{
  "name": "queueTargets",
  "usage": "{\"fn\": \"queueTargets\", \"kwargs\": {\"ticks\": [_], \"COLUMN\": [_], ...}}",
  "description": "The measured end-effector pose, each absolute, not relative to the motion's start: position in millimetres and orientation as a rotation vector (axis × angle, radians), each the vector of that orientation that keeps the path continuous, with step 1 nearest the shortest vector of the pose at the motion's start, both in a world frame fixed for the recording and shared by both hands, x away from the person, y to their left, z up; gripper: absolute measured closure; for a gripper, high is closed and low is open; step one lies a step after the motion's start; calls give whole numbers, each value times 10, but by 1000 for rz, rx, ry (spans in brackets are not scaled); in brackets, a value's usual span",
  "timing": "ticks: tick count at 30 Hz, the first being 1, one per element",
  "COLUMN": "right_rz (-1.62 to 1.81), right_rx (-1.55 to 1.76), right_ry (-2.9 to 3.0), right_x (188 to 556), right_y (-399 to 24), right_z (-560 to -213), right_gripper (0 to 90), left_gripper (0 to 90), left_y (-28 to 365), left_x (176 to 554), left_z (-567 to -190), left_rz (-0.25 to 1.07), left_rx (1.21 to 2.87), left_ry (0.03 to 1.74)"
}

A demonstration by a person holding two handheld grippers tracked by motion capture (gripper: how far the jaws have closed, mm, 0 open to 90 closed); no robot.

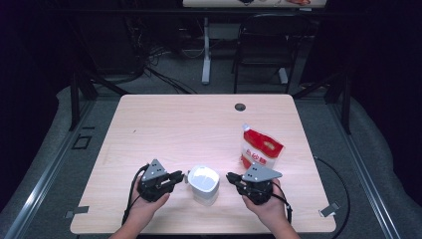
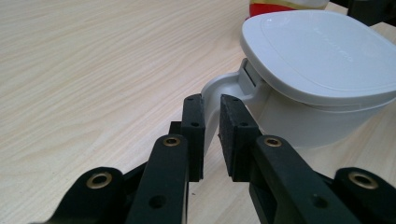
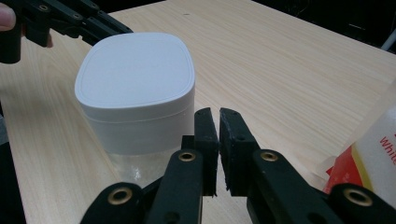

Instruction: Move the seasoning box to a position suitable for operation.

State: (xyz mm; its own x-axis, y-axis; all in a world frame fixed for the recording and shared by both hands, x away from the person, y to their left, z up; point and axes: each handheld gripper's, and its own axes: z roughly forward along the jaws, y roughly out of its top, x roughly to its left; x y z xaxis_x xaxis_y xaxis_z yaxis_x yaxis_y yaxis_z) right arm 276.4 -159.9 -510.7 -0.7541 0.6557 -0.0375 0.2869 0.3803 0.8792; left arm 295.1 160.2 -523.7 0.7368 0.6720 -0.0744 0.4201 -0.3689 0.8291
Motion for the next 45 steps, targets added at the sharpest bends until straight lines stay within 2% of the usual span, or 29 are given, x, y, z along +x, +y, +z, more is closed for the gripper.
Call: {"fn": "queueTargets", "kwargs": {"ticks": [6, 11, 18, 23, 30, 45], "right_rz": [1323, 1333, 1334, 1342, 1335, 1317], "right_rx": [789, 800, 813, 813, 788, 778], "right_ry": [2273, 2268, 2254, 2271, 2283, 2312], "right_x": [2704, 2688, 2707, 2719, 2680, 2644], "right_y": [-1604, -1614, -1631, -1599, -1571, -1523], "right_z": [-5124, -5115, -5082, -5105, -5088, -5099], "right_gripper": [867, 857, 859, 872, 899, 900], "left_gripper": [827, 800, 807, 799, 900, 900], "left_y": [1592, 1582, 1651, 1641, 1503, 1373], "left_x": [2962, 2969, 3026, 3025, 3002, 3040], "left_z": [-5202, -5179, -5102, -4989, -4881, -4892], "left_rz": [353, 361, 330, 354, 316, 272], "left_rx": [2010, 2004, 1973, 1963, 1987, 2011], "left_ry": [840, 849, 845, 836, 765, 735]}}
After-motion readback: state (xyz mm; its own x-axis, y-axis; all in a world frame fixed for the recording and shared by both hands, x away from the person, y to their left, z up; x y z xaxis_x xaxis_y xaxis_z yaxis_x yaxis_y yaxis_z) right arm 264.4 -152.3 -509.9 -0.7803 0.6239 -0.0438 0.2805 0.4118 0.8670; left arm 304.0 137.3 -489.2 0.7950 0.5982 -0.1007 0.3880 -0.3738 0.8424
